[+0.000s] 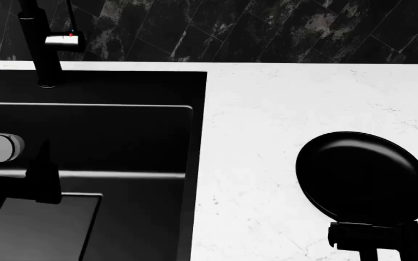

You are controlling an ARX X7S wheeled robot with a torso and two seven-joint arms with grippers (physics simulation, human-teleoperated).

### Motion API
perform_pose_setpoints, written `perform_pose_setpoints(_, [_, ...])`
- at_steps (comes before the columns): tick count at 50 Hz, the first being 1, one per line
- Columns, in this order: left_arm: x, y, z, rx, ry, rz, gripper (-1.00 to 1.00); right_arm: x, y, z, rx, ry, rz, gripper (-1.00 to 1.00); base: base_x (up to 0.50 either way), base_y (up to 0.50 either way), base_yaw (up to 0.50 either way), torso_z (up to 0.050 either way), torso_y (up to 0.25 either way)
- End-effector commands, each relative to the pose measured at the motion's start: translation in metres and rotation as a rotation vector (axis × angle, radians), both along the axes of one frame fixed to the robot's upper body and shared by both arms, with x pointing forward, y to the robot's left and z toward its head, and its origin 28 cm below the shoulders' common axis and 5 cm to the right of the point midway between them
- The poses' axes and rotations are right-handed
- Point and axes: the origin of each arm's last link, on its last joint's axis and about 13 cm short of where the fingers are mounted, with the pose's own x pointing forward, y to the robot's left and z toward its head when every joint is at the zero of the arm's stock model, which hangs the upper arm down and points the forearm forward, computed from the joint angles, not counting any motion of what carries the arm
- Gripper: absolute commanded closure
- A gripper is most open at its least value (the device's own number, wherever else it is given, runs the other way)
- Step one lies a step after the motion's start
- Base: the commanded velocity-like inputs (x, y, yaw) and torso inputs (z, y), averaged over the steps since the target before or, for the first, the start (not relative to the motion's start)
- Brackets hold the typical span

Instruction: Pick the pan and sponge and place them into the sink. Then turn on the water.

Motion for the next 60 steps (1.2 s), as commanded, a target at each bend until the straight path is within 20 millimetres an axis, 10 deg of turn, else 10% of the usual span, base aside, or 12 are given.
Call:
perform_pose_setpoints(1, [0.001, -0.002, -0.004, -0.001, 0.008, -0.005, -1.0, -0.018, 0.009, 0.002, 0.055, 0.171, -0.012, -1.0, 0.0, 0.0, 0.0, 0.0, 0.0])
perform_pose_setpoints(22, [-0.002, 0.005, -0.012, -0.006, 0.027, -0.003, -1.0, -0.024, 0.028, -0.013, 0.142, 0.325, 0.097, -1.0, 0.0, 0.0, 0.0, 0.0, 0.0])
perform_pose_setpoints(60, [-0.003, 0.006, -0.022, 0.001, 0.057, 0.003, -1.0, 0.019, -0.012, -0.014, 0.165, 0.62, 0.069, -1.0, 0.0, 0.0, 0.0, 0.0, 0.0])
